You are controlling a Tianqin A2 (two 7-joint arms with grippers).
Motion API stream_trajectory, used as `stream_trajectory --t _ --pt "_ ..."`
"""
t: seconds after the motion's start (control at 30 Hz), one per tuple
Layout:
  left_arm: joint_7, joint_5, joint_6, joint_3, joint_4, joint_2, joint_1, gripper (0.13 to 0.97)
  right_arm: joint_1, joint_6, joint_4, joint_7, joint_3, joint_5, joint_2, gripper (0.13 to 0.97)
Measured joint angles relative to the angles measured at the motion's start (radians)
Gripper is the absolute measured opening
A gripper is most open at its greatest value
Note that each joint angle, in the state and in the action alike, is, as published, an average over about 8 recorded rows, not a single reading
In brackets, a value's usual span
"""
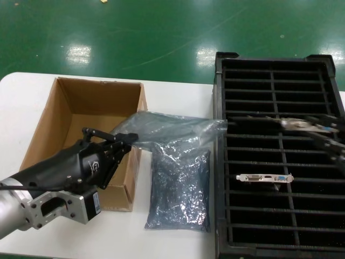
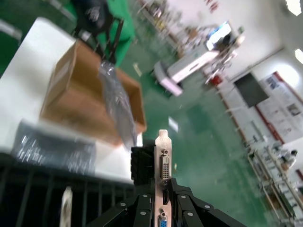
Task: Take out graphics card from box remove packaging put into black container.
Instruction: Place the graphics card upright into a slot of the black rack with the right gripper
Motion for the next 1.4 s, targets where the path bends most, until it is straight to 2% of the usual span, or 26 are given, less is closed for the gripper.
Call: stream_trajectory --t 0.17,0.93,1.27,1.4 --pt "0.0 0.0 0.0 0.0 0.0 0.0 0.0 0.139 -0.073 -0.027 0.007 0.002 0.063 -0.008 0.058 0.187" --pt "0.0 0.0 0.0 0.0 0.0 0.0 0.0 0.139 -0.049 -0.039 0.014 0.02 0.017 -0.041 0.094 0.187" --pt "0.0 0.0 0.0 0.0 0.0 0.0 0.0 0.139 -0.033 -0.166 0.069 -0.013 0.019 -0.015 0.212 0.187" --pt "0.0 0.0 0.0 0.0 0.0 0.0 0.0 0.139 0.025 -0.236 0.074 -0.008 -0.037 -0.032 0.244 0.187"
